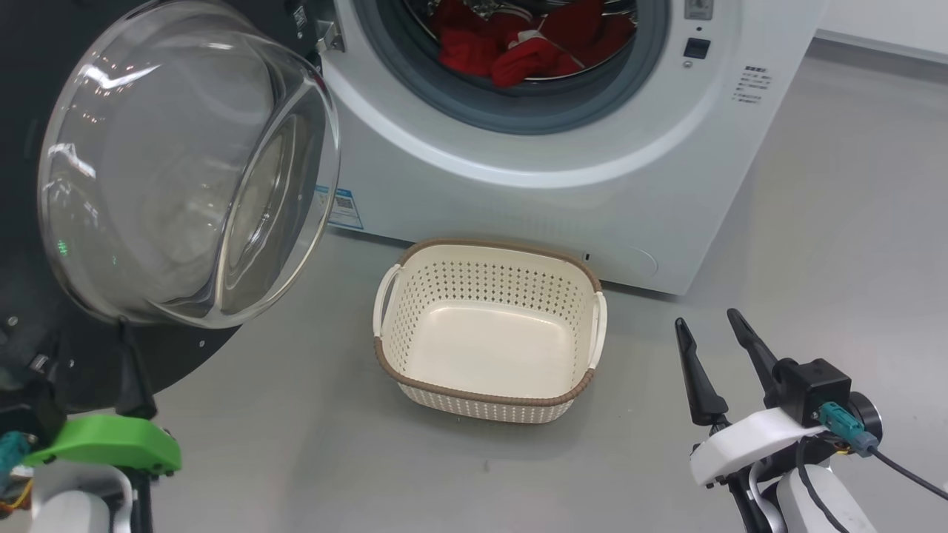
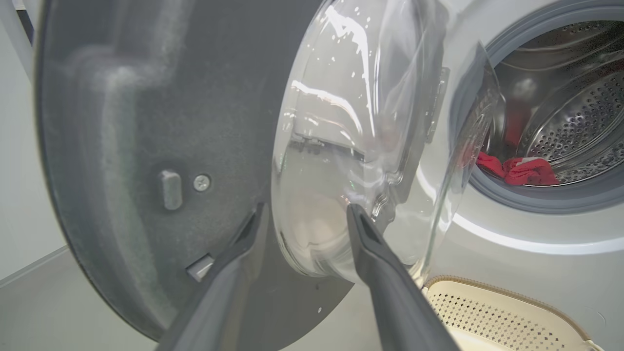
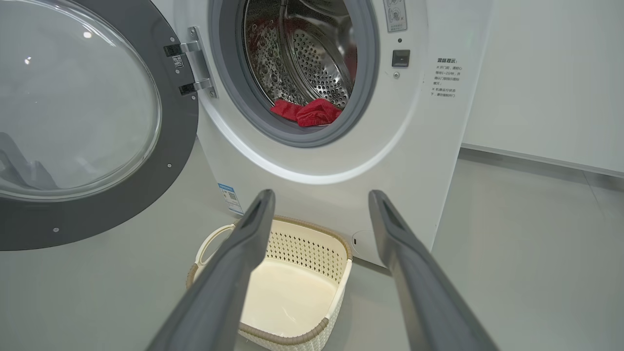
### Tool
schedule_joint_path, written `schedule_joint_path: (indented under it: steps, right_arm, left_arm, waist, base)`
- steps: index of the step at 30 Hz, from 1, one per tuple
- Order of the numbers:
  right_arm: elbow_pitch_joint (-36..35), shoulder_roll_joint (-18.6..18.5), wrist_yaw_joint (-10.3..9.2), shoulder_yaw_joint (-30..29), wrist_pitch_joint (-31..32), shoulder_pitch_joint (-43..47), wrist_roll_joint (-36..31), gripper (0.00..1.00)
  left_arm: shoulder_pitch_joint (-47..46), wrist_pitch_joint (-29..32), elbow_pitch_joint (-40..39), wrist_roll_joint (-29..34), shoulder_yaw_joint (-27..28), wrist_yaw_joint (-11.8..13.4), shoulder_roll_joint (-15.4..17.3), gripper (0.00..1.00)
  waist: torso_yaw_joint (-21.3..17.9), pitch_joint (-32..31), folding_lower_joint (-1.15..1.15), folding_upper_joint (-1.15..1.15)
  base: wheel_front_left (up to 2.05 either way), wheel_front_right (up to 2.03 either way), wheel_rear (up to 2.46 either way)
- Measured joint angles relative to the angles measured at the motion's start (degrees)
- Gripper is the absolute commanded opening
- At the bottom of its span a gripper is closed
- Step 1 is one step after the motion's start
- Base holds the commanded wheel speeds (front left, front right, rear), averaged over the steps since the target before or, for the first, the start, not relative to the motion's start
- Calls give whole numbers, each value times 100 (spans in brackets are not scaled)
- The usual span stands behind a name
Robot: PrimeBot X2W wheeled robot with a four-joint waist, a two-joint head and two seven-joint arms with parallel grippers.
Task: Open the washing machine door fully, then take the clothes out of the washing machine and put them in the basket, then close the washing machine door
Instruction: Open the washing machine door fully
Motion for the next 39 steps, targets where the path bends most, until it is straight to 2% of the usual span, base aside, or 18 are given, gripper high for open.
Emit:
schedule_joint_path:
  steps: [14, 25, 39]
  right_arm:
    - [8, 0, -7, 130, 0, 64, 104, 100]
    - [-43, 1, -59, 213, 0, 71, 116, 100]
    - [-51, 0, -119, 200, 0, 180, 157, 100]
  left_arm:
    - [783, 0, -812, 167, -353, -51, -433, 100]
    - [985, 0, -1113, 368, -750, -153, -444, 100]
    - [1116, 83, -1251, 502, -886, -151, -448, 100]
  waist:
    - [-533, -171, 0, 0]
    - [-1032, -195, 0, 0]
    - [-1708, -215, 0, 0]
  base:
    - [0, 0, 0]
    - [0, 0, 0]
    - [0, 0, 0]
